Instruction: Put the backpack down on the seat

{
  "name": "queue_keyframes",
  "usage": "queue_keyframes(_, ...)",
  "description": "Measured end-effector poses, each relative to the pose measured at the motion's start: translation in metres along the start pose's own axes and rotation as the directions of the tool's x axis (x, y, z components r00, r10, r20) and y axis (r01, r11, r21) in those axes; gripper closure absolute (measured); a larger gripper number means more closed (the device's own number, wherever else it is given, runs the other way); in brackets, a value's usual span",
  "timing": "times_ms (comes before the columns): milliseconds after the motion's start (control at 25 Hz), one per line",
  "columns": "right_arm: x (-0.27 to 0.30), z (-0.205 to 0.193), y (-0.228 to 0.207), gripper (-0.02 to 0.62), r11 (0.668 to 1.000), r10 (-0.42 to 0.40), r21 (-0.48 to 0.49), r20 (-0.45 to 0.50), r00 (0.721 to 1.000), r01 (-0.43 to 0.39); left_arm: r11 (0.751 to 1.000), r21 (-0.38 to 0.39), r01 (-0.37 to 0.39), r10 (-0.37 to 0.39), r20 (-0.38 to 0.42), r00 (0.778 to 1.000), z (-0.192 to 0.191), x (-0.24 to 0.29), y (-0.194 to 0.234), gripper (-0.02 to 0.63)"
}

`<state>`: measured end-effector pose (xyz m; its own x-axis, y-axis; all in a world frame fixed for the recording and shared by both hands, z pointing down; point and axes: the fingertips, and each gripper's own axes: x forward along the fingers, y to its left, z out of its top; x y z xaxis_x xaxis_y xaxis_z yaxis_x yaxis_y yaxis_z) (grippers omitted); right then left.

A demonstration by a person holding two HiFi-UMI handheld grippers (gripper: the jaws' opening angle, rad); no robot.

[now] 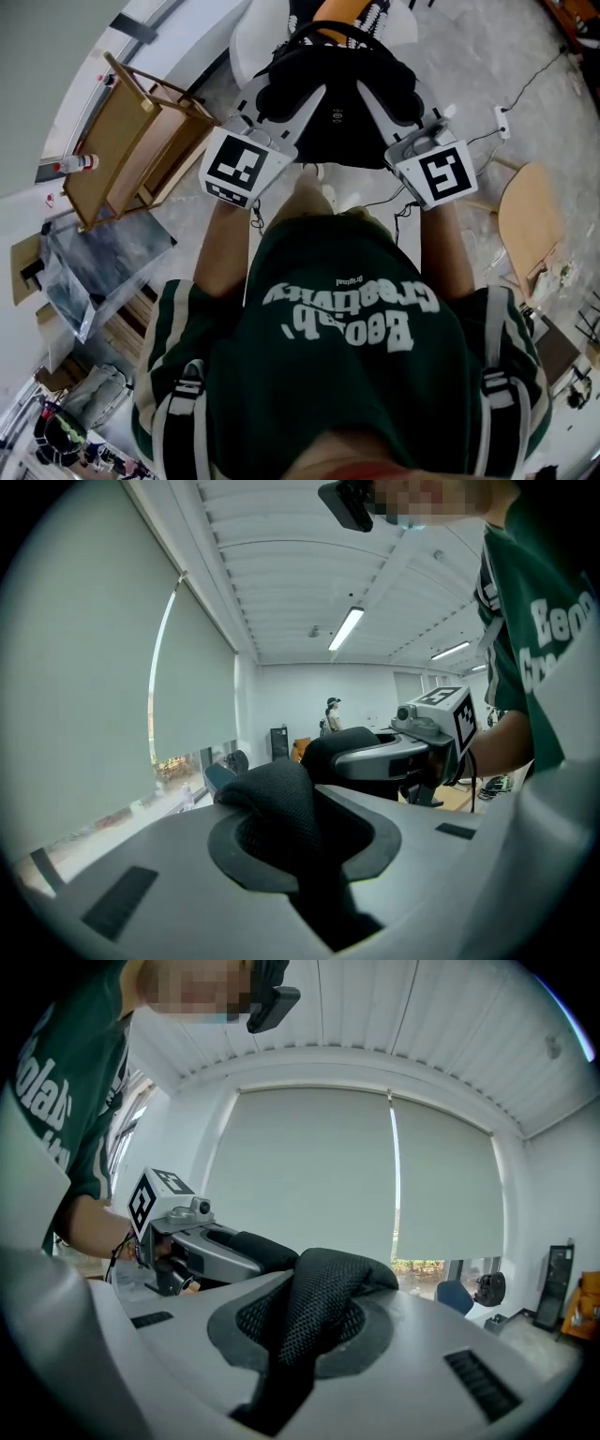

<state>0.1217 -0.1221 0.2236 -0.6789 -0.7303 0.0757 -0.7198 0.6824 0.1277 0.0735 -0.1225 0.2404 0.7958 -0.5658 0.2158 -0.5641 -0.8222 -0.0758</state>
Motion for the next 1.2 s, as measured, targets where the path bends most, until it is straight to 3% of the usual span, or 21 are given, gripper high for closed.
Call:
queue_keyframes(640, 0.132, -0.105, -0.152, 0.528, 0.982, -0.111, 0.131, -0.159, 0.981, 0.133, 0.984, -0.067, 0.167, -0.173, -0.088, 0.981, -0.067, 0.16, 0.142, 0.514)
queue_keyframes(960, 0.176, -0.172, -0.203, 0.528, 0.967, -0.078, 0.223, -0.208, 0.975, 0.125, 0.981, -0.137, 0.139, -0.161, -0.164, 0.973, -0.117, 0.227, 0.187, 0.511)
queue_keyframes(1200, 0.203, -0.241, -0.241, 0.528, 0.952, 0.008, 0.295, -0.298, 0.954, 0.084, 0.976, -0.201, 0.083, -0.131, -0.241, 0.962, -0.17, 0.281, 0.212, 0.509)
